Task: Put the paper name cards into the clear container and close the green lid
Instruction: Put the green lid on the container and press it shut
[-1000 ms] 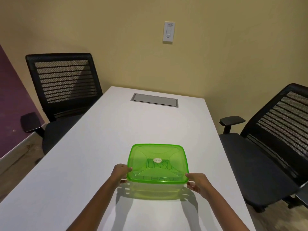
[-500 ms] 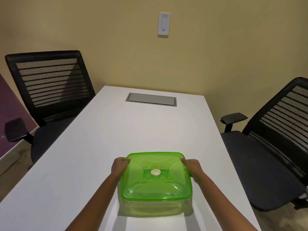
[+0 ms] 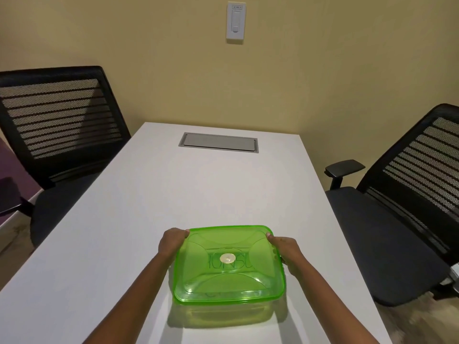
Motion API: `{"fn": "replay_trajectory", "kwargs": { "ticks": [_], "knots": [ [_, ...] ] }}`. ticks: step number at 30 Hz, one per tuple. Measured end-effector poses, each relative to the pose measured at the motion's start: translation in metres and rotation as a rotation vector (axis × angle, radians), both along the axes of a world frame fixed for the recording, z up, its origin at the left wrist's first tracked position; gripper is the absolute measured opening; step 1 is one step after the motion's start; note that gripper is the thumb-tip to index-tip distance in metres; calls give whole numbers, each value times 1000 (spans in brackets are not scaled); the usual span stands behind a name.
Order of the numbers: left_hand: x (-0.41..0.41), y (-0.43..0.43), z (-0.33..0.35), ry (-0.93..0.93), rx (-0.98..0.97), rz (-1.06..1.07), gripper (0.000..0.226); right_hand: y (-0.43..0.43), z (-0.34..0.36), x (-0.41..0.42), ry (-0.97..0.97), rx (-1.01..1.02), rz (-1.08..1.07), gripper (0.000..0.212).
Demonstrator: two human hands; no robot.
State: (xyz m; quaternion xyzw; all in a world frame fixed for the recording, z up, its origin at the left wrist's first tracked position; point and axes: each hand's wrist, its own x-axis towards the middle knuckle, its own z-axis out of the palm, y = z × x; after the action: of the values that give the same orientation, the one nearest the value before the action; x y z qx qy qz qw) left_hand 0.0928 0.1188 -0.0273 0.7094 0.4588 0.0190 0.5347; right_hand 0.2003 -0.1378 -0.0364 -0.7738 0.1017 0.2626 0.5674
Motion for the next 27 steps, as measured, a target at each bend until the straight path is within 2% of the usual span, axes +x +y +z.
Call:
{"fn": "replay_trajectory", "kwargs": {
  "ticks": [3, 9, 14, 16, 19, 21, 24, 27],
  "knots": [
    [7, -8, 9, 171, 265, -190, 37, -1, 3, -1, 6, 10, -14, 57],
    [49, -52, 25, 255, 447, -622, 43, 0, 7, -2, 6, 25, -29, 56],
    [81, -86, 25, 241, 347, -764, 50, 0, 7, -3, 5, 41, -28, 51],
    [90, -95, 25, 257, 305, -774, 49, 0, 7, -4, -4, 48, -32, 52],
    [104, -104, 20, 267, 250, -778, 35, 0, 4, -4, -8, 53, -33, 54],
    [111, -107, 16, 246, 176, -753, 40, 1, 2, -4, -2, 58, -40, 53],
    [117, -108, 14, 210, 54, -703, 56, 4, 0, -6, 11, 83, -76, 37],
    [119, -108, 12, 204, 34, -675, 55, 8, 0, -6, 20, 81, -105, 28]
  ]
}}
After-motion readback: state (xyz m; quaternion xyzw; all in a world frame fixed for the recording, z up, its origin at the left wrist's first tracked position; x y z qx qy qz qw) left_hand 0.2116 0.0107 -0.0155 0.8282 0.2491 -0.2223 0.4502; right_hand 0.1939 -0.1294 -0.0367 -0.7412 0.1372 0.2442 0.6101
